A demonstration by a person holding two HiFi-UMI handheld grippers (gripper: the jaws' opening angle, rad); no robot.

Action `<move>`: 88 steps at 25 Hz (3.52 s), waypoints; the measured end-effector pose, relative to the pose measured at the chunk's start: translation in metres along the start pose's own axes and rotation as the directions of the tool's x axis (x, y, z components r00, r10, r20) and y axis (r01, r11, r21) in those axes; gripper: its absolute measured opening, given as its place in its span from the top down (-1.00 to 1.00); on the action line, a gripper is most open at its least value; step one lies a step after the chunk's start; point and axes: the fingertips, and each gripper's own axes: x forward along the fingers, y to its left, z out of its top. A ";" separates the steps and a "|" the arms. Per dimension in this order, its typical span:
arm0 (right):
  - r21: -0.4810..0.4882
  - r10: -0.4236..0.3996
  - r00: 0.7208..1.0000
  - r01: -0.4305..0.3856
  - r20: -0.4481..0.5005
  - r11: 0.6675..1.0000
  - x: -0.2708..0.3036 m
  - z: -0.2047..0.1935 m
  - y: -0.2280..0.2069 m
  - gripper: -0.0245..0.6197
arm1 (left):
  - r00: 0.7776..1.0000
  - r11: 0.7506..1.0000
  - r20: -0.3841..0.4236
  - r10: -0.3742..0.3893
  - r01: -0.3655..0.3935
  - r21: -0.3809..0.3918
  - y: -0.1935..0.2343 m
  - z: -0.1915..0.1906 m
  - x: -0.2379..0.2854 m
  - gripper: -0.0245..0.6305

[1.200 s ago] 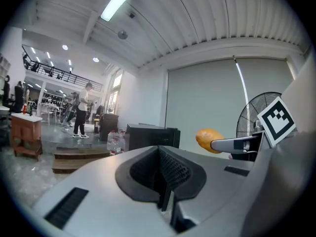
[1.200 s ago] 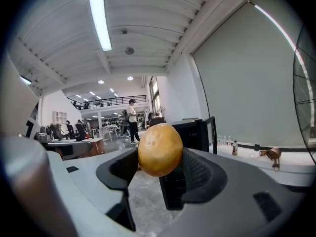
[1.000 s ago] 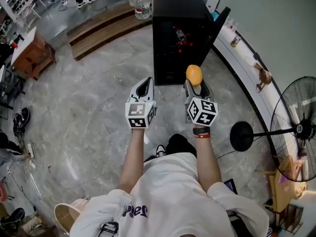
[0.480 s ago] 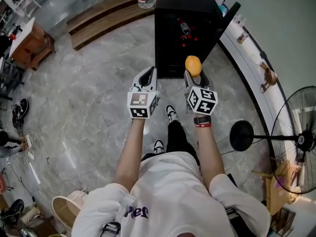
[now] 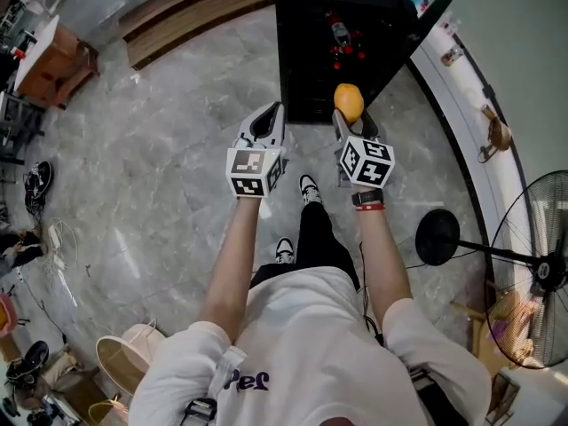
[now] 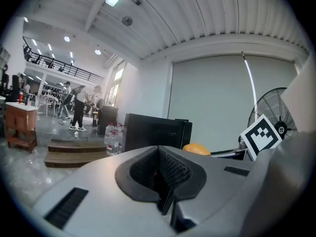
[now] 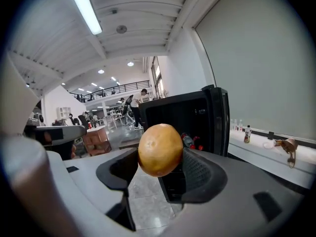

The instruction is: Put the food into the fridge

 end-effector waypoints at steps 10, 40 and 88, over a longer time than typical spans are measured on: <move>-0.030 0.060 0.998 -0.061 -0.032 0.998 0.051 -0.010 -0.004 0.01 | 0.999 1.000 -0.037 -0.022 0.022 0.003 0.002 -0.021 0.041 0.87; 0.021 0.083 0.991 -0.082 -0.101 0.996 0.197 -0.035 -0.047 0.01 | 0.992 1.000 -0.129 -0.005 0.001 -0.031 0.039 -0.074 0.133 0.87; 0.006 0.099 0.986 -0.099 -0.133 0.995 0.375 -0.070 -0.088 0.01 | 0.992 0.999 -0.124 0.019 -0.023 -0.032 0.088 -0.131 0.240 0.87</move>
